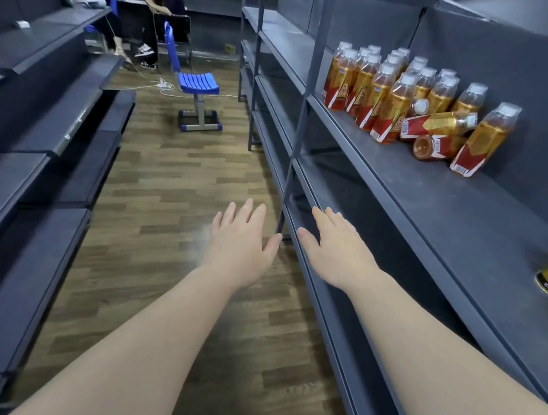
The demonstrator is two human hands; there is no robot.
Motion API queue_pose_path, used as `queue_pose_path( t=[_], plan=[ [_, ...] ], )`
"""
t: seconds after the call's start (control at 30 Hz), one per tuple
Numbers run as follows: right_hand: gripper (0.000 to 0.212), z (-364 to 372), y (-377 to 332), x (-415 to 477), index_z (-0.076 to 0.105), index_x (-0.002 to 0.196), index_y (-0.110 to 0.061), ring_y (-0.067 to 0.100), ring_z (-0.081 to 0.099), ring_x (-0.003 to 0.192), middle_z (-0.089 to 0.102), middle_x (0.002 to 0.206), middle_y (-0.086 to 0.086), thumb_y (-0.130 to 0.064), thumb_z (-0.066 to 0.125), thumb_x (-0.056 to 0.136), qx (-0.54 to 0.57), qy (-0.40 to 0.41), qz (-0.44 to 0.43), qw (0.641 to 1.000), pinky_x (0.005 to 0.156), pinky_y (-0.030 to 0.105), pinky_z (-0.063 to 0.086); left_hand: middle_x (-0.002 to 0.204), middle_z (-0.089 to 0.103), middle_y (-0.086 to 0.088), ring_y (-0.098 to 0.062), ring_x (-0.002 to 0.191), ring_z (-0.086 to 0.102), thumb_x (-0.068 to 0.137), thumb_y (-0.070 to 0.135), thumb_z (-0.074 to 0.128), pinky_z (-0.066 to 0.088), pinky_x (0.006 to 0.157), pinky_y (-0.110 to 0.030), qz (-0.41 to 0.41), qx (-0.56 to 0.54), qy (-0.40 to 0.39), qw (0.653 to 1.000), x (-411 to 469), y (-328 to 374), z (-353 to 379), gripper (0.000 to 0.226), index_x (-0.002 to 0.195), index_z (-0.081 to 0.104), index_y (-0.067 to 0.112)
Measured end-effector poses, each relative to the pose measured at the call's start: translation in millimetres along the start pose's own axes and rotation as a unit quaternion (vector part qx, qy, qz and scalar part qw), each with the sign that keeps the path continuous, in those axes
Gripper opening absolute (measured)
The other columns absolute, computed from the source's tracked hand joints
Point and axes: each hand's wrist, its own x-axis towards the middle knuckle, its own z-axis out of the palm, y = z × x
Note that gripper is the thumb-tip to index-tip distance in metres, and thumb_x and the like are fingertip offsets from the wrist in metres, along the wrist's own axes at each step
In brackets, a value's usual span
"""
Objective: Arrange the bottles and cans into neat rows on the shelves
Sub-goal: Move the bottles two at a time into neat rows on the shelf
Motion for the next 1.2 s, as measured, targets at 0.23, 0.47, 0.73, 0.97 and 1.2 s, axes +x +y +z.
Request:
queue_pose_path(
  t=[0.23, 0.47, 0.73, 0.97, 1.2],
  plan=[
    [0.064, -7.6, 24.0, 88.6, 0.015, 0.16, -0.019, 0.023, 0.003, 0.154, 0.012, 0.167, 0.006, -0.05, 0.03, 0.106, 0.008, 0.007, -0.006, 1.0, 0.124, 0.042, 0.01, 0.167, 0.012, -0.006, -0.032, 0.153, 0.006, 0.103, 0.051, 0.033, 0.008, 0.123, -0.048, 0.014, 0.006, -0.003, 1.0, 89.3, 6.3, 6.9, 0.066, 0.158, 0.018, 0.016],
    [0.065, -44.0, 69.9, 176.4, 0.014, 0.16, -0.019, 0.024, 0.005, 0.154, 0.012, 0.167, 0.007, -0.051, 0.03, 0.105, 0.009, 0.026, -0.007, 1.0, 0.125, 0.042, 0.01, 0.167, 0.013, -0.005, -0.03, 0.153, 0.007, 0.103, 0.051, 0.033, 0.008, 0.124, -0.046, 0.024, 0.005, 0.006, 1.0, 189.0, 43.0, 9.0, 0.066, 0.158, 0.018, 0.018],
    [0.065, -78.8, 132.8, 234.6, 0.016, 0.159, -0.02, 0.024, 0.005, 0.154, 0.014, 0.167, 0.006, -0.052, 0.031, 0.105, 0.012, 0.049, 0.038, 0.998, 0.125, 0.043, 0.012, 0.166, 0.015, -0.005, -0.031, 0.153, 0.009, 0.103, 0.052, 0.034, 0.01, 0.124, -0.045, 0.071, 0.003, 0.0, 0.997, 274.3, 90.3, 31.2, 0.066, 0.158, 0.019, 0.018],
    [0.066, -92.3, 175.4, 265.0, 0.013, 0.16, -0.02, 0.022, 0.001, 0.155, 0.008, 0.168, 0.005, -0.052, 0.03, 0.105, 0.02, 0.066, 0.098, 0.993, 0.125, 0.041, 0.009, 0.167, 0.013, -0.005, -0.03, 0.153, 0.008, 0.103, 0.051, 0.035, 0.012, 0.124, -0.046, 0.124, -0.021, -0.017, 0.992, 336.3, 123.5, 50.8, 0.067, 0.158, 0.018, 0.018],
    [0.067, -97.7, 198.5, 302.7, 0.011, 0.16, -0.022, 0.021, 0.003, 0.154, 0.009, 0.168, 0.004, -0.053, 0.032, 0.104, 0.031, 0.096, 0.163, 0.982, 0.125, 0.041, 0.011, 0.166, 0.014, -0.007, -0.032, 0.153, 0.01, 0.103, 0.051, 0.038, 0.013, 0.124, -0.045, 0.194, -0.04, -0.031, 0.98, 404.3, 147.5, 63.6, 0.067, 0.157, 0.02, 0.017]
  ],
)
